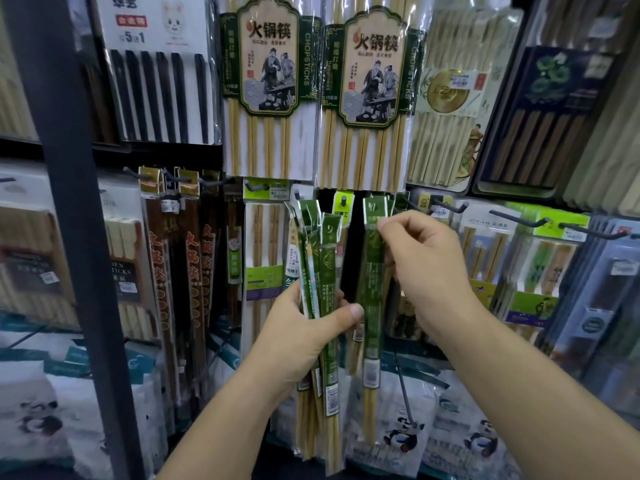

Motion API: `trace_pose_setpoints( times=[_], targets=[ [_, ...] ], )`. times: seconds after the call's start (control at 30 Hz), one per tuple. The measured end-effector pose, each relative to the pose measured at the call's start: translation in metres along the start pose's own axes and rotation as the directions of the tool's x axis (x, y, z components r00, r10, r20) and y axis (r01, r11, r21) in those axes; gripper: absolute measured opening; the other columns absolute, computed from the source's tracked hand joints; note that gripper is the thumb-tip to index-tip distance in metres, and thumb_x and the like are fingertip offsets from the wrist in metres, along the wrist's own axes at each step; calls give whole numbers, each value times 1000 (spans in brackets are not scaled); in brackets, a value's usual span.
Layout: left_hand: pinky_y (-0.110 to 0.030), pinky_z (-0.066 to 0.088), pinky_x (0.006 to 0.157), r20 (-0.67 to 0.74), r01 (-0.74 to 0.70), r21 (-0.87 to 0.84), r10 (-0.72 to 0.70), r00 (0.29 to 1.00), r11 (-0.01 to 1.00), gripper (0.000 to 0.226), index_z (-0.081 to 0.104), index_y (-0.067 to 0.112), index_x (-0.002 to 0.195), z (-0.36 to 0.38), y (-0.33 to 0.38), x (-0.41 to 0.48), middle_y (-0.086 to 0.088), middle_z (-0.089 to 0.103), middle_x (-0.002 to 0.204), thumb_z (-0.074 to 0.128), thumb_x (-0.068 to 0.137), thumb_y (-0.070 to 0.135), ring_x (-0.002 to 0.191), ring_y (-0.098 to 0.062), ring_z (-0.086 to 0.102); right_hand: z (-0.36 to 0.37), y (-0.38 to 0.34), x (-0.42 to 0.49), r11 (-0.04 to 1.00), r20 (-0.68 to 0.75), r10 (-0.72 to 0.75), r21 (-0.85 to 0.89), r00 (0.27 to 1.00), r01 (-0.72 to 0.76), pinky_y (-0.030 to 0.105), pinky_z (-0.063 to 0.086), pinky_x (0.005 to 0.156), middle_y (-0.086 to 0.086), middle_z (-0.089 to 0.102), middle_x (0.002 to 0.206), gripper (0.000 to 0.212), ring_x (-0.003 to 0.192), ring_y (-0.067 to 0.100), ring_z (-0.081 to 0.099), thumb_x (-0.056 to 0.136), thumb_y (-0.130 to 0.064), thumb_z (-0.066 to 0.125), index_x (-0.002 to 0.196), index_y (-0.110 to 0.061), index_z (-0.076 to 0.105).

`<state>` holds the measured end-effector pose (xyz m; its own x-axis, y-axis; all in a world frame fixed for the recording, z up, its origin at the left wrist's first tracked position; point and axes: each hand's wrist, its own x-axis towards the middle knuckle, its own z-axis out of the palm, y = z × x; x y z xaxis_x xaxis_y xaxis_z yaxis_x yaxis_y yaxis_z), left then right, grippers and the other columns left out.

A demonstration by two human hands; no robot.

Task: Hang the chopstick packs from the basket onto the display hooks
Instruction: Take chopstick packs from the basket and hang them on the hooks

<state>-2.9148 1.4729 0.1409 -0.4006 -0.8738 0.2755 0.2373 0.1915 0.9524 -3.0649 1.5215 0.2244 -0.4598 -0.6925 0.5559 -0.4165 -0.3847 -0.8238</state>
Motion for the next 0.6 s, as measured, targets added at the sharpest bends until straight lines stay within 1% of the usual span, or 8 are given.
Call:
trace_pose_setpoints(
  times=[0.1,0.2,0.27,0.33,0.43,0.5,0.57,0.6],
  targets=[
    [-39,56,78,-1,4,-2,-4,1000,1000,20,74,34,86,-2,0,0,6,75,82,89,75,31,81,-14,72,-1,1,7,999,-79,-16,-32,997,13,18,39,47,0,48,58,33,50,8,42,99,-29,64,71,-11,63],
    [-47,54,77,13,-5,-28,5,1000,1000,18,73,31,86,-4,-1,0,0,69,78,84,72,33,76,-20,67,-1,3,10,998,-107,-2,-62,994,-4,25,43,54,2,48,58,38,50,10,41,99,-32,63,73,-5,61],
    [-47,53,75,17,-6,-34,7,1000,999,15,72,31,86,-4,-1,0,0,67,77,82,74,31,74,-20,65,-1,4,11,998,-110,6,-69,994,-14,29,44,59,5,46,59,40,49,11,39,100,-31,62,74,0,58],
    [-44,53,73,20,3,-31,-3,1000,1000,12,72,32,86,-4,-1,0,2,67,78,80,77,30,75,-19,64,0,4,12,998,-106,5,-69,994,-12,30,44,61,6,45,59,41,49,11,37,100,-30,62,72,-1,55],
    [-33,54,64,13,17,-59,-16,1000,998,10,72,26,90,-4,-3,1,4,66,74,76,88,17,68,-17,61,1,6,12,997,-117,-2,-74,993,-7,31,46,65,6,46,59,41,51,13,39,99,-29,62,72,1,54],
    [-29,53,58,9,11,-73,-10,1000,997,13,71,17,97,-4,-2,1,1,63,71,70,94,5,62,-16,58,1,7,13,997,-126,-3,-76,992,-7,33,49,75,7,46,59,41,52,14,40,99,-28,62,73,4,54],
    [-27,52,56,19,1,-82,0,1000,997,16,69,10,103,-4,-2,0,-4,61,70,63,96,-3,60,-17,58,1,10,14,996,-130,4,-85,992,-15,37,53,88,6,46,58,41,52,15,40,99,-27,62,73,4,54],
    [-27,52,55,25,-4,-87,6,1000,996,17,68,7,105,-3,-2,0,-6,60,70,61,96,-5,60,-17,58,1,12,14,995,-132,6,-96,991,-18,36,53,91,4,46,57,41,52,14,40,99,-27,62,71,3,54]
  ],
)
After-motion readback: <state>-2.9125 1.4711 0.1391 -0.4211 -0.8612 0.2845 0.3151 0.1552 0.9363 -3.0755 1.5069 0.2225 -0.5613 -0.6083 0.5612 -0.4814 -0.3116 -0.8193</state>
